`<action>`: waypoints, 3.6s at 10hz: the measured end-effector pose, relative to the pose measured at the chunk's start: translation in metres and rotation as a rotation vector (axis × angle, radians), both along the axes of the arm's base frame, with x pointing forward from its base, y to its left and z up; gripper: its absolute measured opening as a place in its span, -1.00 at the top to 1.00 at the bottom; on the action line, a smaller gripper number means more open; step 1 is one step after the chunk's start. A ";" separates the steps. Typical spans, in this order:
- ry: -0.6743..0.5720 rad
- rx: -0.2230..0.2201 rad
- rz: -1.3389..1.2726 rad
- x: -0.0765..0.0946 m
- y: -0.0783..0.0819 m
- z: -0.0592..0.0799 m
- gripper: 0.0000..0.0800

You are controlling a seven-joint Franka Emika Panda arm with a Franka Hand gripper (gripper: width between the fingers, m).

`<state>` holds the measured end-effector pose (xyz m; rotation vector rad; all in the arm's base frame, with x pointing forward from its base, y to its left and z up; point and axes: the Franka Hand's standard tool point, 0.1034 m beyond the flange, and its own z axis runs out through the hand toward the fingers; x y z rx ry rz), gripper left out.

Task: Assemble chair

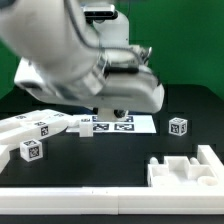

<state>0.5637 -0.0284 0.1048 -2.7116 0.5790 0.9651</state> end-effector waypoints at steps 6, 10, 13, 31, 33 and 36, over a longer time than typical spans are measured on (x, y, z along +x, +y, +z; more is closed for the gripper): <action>-0.479 -0.159 0.073 0.044 0.048 0.023 0.29; -0.784 -0.241 0.149 0.069 0.064 0.033 0.29; -0.981 -0.290 0.195 0.086 0.081 0.044 0.29; -1.033 -0.305 0.324 0.088 0.141 -0.015 0.29; -1.048 -0.306 0.326 0.089 0.144 -0.018 0.29; -1.125 -0.319 0.304 0.086 0.144 -0.017 0.29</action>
Offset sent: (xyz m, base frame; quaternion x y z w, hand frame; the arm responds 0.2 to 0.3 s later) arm 0.0000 0.0000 0.0000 0.0000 0.1938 0.0000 0.9810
